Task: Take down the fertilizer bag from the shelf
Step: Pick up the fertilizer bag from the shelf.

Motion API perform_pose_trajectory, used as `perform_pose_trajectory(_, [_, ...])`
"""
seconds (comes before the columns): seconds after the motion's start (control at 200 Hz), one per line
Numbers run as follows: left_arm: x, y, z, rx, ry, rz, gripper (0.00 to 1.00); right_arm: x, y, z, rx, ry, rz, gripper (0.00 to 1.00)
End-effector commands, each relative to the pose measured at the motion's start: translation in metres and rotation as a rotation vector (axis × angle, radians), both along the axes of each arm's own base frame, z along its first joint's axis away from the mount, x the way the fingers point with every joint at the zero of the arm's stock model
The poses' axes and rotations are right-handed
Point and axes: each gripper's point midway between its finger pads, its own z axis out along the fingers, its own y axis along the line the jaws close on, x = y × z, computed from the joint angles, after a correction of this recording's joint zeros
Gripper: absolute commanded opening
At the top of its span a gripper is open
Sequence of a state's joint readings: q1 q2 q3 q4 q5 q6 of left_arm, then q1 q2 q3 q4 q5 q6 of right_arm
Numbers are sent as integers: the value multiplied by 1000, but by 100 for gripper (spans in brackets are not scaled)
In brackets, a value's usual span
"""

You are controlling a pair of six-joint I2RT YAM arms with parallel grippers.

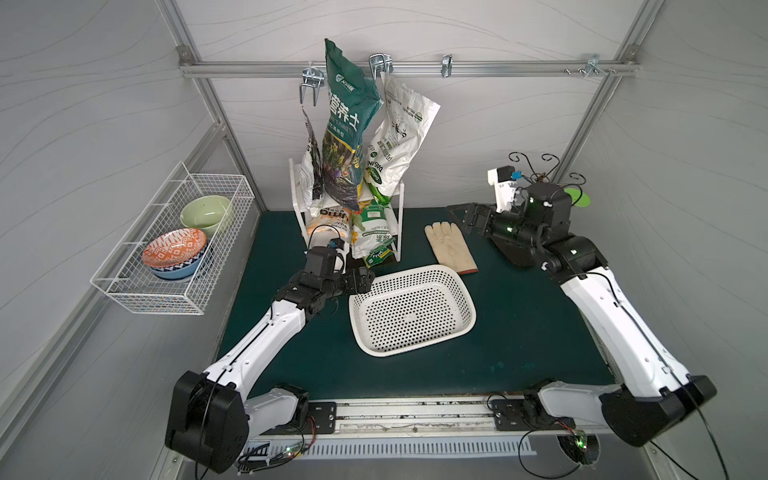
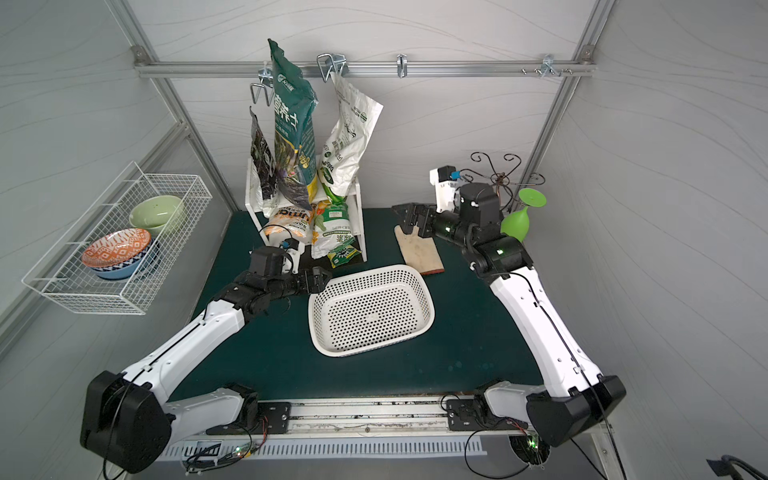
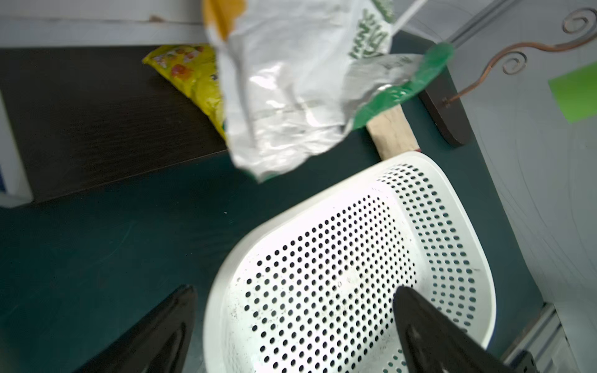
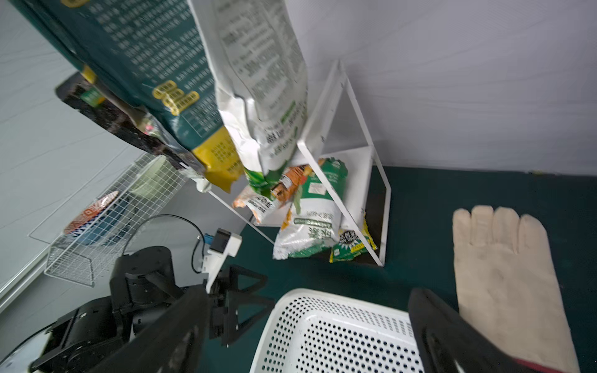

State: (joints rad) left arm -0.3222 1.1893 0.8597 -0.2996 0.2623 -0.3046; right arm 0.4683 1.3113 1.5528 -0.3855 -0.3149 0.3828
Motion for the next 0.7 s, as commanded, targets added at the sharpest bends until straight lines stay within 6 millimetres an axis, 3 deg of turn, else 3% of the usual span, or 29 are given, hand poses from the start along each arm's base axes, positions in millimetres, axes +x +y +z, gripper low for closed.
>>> perform_pose_trajectory(0.0, [3,-13,20,39,-104,-135,99,14,33,13,-1,-84,49,99])
perform_pose_trajectory(0.2, [-1,-24,18,18,-137,-149,99,46,85,38,10,-191,42,99])
perform_pose_trajectory(0.43, [-8,-34,12,66,-147,-172,99,108,100,52,81,-303,-107,99])
perform_pose_trajectory(0.695, [-6,-30,9,88,-147,-147,99,120,112,77,192,-341,-101,93])
